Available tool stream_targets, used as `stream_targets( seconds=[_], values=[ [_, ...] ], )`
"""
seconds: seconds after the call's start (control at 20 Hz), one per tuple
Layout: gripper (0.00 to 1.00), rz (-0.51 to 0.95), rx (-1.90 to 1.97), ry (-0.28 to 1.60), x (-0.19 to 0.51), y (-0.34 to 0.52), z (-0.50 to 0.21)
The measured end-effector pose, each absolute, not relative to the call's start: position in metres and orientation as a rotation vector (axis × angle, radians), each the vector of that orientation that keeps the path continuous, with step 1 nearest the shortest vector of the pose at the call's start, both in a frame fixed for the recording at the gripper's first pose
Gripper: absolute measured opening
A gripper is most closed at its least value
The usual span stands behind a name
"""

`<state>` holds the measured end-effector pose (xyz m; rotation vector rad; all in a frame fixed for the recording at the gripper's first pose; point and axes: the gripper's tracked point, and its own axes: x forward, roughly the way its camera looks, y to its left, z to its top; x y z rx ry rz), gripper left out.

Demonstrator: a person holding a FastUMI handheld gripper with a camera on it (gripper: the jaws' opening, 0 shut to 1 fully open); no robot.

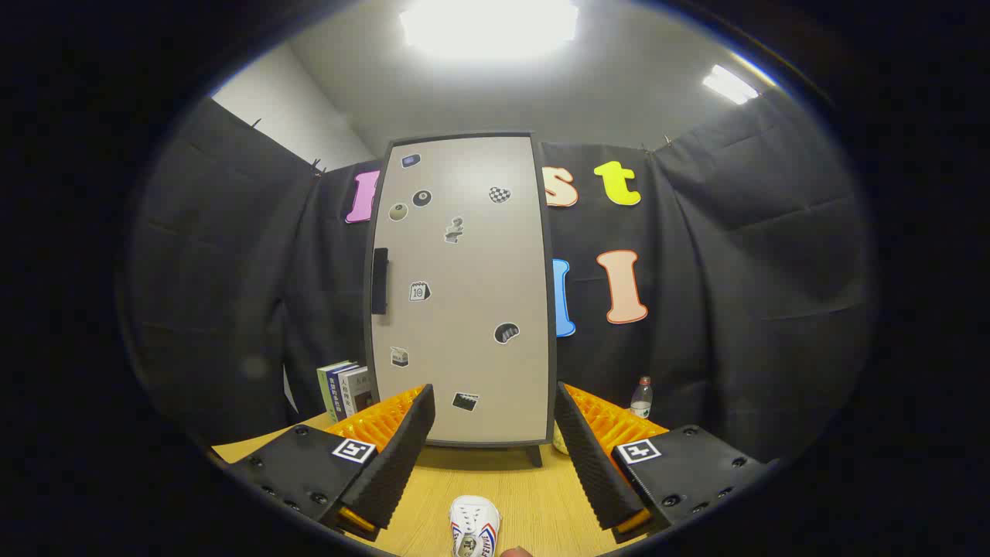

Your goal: Open the shoe cabinet door, grab the shoes and put them into the shoe cabinet, then close the shoe cabinet door.

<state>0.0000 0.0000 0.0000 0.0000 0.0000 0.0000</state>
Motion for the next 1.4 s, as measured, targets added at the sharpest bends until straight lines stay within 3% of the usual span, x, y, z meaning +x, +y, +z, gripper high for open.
stream_targets(
  seconds=[0.75,1.4],
  values=[
    [0.97,0.040,-0.011,-0.006,0.016,0.027,0.014],
    [0.97,0.134,0.058,-0.015,0.145,0.111,0.065]
  ],
)
